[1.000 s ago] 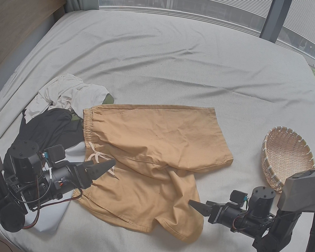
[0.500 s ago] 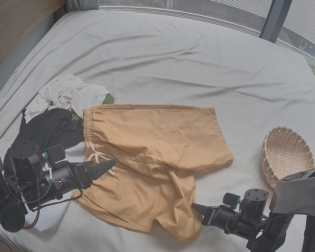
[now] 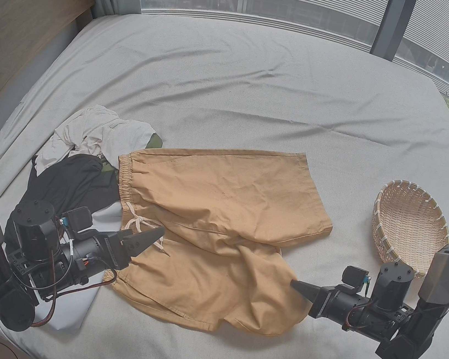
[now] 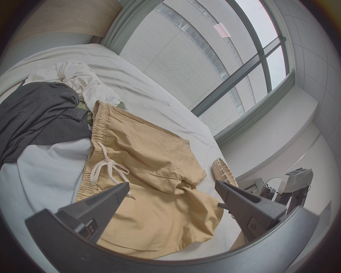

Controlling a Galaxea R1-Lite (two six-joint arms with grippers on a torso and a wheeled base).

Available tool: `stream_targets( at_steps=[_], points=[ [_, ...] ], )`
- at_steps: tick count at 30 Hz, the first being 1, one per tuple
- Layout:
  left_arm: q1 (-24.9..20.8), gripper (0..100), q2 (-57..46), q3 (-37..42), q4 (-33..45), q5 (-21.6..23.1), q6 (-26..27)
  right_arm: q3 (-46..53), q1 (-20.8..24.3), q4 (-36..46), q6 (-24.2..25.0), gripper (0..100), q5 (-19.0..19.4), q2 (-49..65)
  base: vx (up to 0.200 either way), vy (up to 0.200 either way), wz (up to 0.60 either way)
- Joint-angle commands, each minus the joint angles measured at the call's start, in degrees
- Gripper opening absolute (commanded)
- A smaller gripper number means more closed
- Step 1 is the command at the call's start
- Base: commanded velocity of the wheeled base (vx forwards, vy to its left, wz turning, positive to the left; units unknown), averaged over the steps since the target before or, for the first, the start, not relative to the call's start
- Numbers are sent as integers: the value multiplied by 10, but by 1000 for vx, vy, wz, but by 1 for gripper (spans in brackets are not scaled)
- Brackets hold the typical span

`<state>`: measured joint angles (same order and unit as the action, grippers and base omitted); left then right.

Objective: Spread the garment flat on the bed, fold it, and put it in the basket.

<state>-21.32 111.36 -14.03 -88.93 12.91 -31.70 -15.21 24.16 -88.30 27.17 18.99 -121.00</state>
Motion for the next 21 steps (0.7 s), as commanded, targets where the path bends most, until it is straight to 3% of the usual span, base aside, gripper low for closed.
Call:
stream_targets(
  at_steps=[1, 13, 19, 20, 21],
  points=[
    [0, 100, 0, 0, 0, 0, 0, -2, 5, 0, -1, 0, 0, 16, 0, 0, 0],
    [0, 100, 1, 4, 0, 0, 0, -24, 85, 0, -4, 0, 0, -54, 0, 0, 0],
    [0, 100, 2, 8, 0, 0, 0, -26, 100, 0, -5, 0, 0, -72, 0, 0, 0],
    [0, 100, 2, 8, 0, 0, 0, -27, 100, -1, -6, 100, 0, -75, 0, 0, 0],
    [0, 100, 2, 8, 0, 0, 0, -27, 100, -1, -6, 100, 0, -76, 0, 0, 0]
  ],
)
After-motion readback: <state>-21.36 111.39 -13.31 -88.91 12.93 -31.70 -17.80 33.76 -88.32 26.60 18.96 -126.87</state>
